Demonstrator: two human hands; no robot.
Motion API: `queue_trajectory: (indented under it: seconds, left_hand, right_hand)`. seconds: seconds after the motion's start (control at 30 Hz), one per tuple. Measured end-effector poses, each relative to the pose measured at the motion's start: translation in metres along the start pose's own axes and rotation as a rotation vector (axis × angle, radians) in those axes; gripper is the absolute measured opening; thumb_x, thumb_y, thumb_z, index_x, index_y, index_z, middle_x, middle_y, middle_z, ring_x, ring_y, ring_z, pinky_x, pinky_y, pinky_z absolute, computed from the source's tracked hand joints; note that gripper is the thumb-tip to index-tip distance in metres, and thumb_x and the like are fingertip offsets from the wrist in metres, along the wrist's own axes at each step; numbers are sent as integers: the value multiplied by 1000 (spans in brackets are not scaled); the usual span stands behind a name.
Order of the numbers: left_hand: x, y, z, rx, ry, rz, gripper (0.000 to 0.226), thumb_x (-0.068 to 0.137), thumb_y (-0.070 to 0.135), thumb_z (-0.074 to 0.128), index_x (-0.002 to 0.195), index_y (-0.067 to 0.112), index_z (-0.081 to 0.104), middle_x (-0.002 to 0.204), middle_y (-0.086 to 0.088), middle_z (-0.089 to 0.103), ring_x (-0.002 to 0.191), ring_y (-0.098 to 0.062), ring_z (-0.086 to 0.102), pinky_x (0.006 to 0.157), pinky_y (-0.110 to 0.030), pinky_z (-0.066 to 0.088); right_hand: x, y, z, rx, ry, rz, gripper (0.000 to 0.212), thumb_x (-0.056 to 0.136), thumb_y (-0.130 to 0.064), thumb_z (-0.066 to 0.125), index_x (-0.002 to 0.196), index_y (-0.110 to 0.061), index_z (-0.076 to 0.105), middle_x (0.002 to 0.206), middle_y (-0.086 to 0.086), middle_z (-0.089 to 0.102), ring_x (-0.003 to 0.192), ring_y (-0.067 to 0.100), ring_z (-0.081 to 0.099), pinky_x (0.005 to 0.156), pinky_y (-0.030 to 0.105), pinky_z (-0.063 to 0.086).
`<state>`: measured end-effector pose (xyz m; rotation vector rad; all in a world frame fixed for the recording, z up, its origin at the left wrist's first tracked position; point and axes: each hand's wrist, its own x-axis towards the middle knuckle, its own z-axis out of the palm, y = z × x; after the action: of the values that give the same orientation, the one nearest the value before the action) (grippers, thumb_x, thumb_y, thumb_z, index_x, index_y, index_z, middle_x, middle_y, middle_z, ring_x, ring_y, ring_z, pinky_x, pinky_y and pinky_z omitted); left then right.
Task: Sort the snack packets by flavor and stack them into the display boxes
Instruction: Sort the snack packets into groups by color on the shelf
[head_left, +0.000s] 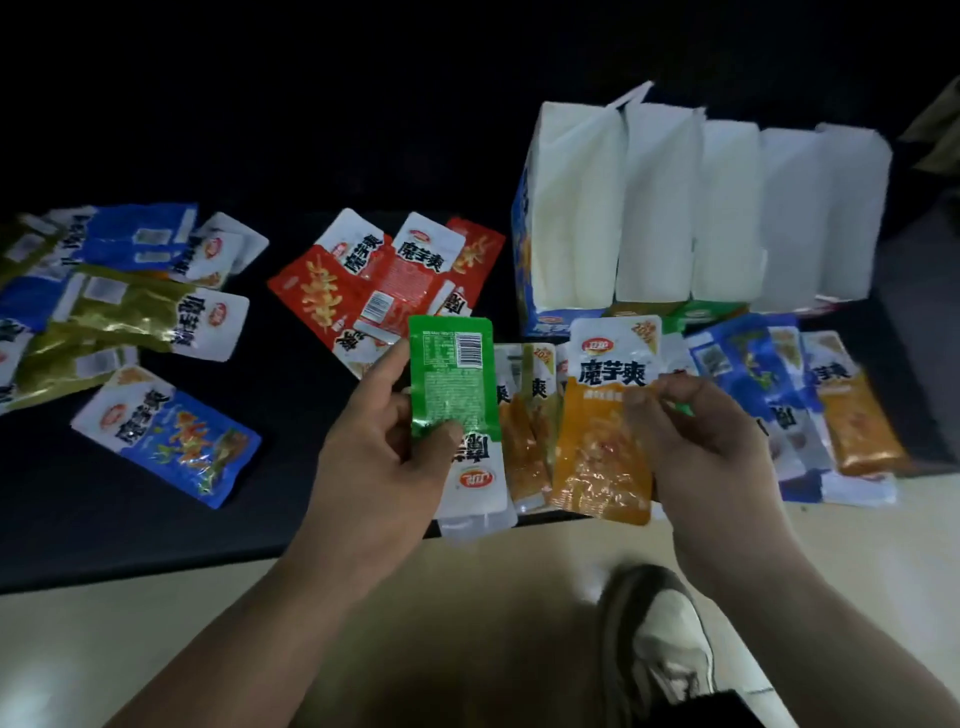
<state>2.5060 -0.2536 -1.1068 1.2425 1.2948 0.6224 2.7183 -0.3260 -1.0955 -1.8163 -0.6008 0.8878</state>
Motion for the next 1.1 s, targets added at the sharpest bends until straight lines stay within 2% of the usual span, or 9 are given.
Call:
queue_trajectory:
  seconds: [0.13, 0.23, 0.33, 0.43, 0.53, 0.7, 0.83, 0.93, 1.1]
  left_hand:
    - [1, 3, 15, -7, -15, -3, 65, 96, 6, 70, 146, 42, 49, 112, 18, 76, 104, 1, 72, 79, -14, 57]
    - [-5, 12, 27, 34, -13, -57, 38, 95, 10, 72, 121, 38, 68, 103, 19, 78, 95, 0, 74, 79, -22, 55]
    - [-15, 23, 47, 67, -85, -106, 18, 91, 15, 76, 102, 30, 73, 93, 16, 78, 84, -3, 74, 74, -27, 54]
    - [-21, 41, 68, 219, -230, -47, 17, 88, 15, 78, 97, 27, 70, 92, 18, 76, 83, 2, 71, 70, -18, 53]
    - [-21, 60, 86, 254, -331, -97, 16, 83, 22, 80, 90, 24, 65, 86, 4, 75, 76, -6, 71, 71, -30, 60]
    - [-14, 80, 115, 295, -493, -114, 20, 79, 38, 75, 83, 24, 62, 61, 12, 55, 57, -4, 51, 62, -34, 41]
    - [-8, 91, 149, 391, -399, 58, 15, 85, 26, 82, 82, 28, 67, 74, -1, 66, 63, -7, 57, 61, -28, 48]
    - [-4, 94, 172, 330, -257, 91, 17, 82, 23, 86, 81, 23, 69, 80, -4, 69, 74, -22, 65, 69, -37, 55]
    - [1, 90, 185, 300, -117, 82, 20, 78, 19, 90, 86, 23, 71, 88, -1, 72, 82, -12, 68, 73, -29, 57]
  right_hand:
    - [-5, 3, -7, -3, -29, 7, 8, 98, -31, 70, 93, -25, 67, 85, 22, 68, 73, 43, 65, 70, 57, 57]
    - [-13, 10, -17, 34, -55, 66, 7, 97, -27, 71, 97, -22, 66, 86, 23, 69, 76, 43, 69, 71, 64, 59]
    - [-16, 9, -28, 54, -77, 89, 7, 97, -25, 72, 96, -21, 66, 78, 16, 69, 67, 29, 65, 66, 52, 59]
    - [-16, 2, -39, 106, -118, 97, 7, 98, -28, 71, 100, -23, 65, 88, 11, 76, 81, 36, 74, 73, 58, 63]
    - [-17, -5, -50, 140, -172, 97, 7, 99, -27, 68, 103, -29, 62, 93, 11, 76, 86, 41, 73, 73, 65, 60]
    - [-10, -13, -81, 113, -268, 105, 18, 100, -20, 64, 113, -30, 58, 99, 10, 77, 90, 42, 74, 79, 66, 58]
    - [-1, -16, -126, 213, -263, 128, 27, 103, 0, 56, 120, -19, 63, 101, 16, 78, 91, 41, 74, 71, 47, 61]
    - [2, -13, -149, 378, -128, 185, 27, 103, 2, 55, 115, -19, 66, 97, 12, 80, 89, 33, 77, 71, 40, 64]
    - [10, 3, -171, 495, 109, 285, 33, 102, -2, 58, 130, -21, 62, 101, 8, 79, 103, 41, 73, 92, 57, 59]
